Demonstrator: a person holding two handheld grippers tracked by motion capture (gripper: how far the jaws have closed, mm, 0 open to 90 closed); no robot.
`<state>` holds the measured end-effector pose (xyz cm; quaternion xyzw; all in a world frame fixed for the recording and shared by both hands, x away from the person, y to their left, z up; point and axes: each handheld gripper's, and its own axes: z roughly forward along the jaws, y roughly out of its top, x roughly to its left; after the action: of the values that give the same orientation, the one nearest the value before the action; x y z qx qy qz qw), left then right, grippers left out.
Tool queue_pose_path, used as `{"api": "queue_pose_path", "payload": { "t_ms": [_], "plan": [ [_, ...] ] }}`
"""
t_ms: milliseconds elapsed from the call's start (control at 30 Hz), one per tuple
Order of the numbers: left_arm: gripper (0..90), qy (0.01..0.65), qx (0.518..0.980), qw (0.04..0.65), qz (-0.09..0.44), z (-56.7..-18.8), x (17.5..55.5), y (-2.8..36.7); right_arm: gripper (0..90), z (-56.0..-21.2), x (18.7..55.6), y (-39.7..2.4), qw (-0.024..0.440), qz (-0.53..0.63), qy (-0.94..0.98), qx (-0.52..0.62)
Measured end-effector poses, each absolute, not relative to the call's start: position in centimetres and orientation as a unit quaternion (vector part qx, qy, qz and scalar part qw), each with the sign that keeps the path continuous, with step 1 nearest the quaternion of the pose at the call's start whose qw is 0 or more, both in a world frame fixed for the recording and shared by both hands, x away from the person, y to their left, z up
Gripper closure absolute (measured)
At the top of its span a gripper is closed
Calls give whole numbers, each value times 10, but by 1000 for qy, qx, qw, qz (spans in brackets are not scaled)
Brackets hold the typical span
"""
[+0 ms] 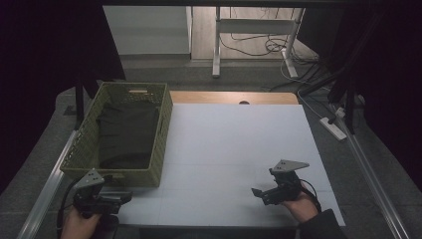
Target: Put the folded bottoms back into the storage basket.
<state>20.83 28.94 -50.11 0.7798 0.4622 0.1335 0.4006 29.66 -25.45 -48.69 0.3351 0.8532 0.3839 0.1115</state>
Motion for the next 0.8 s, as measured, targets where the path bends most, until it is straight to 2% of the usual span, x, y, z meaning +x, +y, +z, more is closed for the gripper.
{"api": "queue_pose_path", "payload": {
  "t_ms": [800],
  "plan": [
    [3,464,782,395,130,-502,209,288,0,-493,278,-285,127,366,841,377]
  ]
}}
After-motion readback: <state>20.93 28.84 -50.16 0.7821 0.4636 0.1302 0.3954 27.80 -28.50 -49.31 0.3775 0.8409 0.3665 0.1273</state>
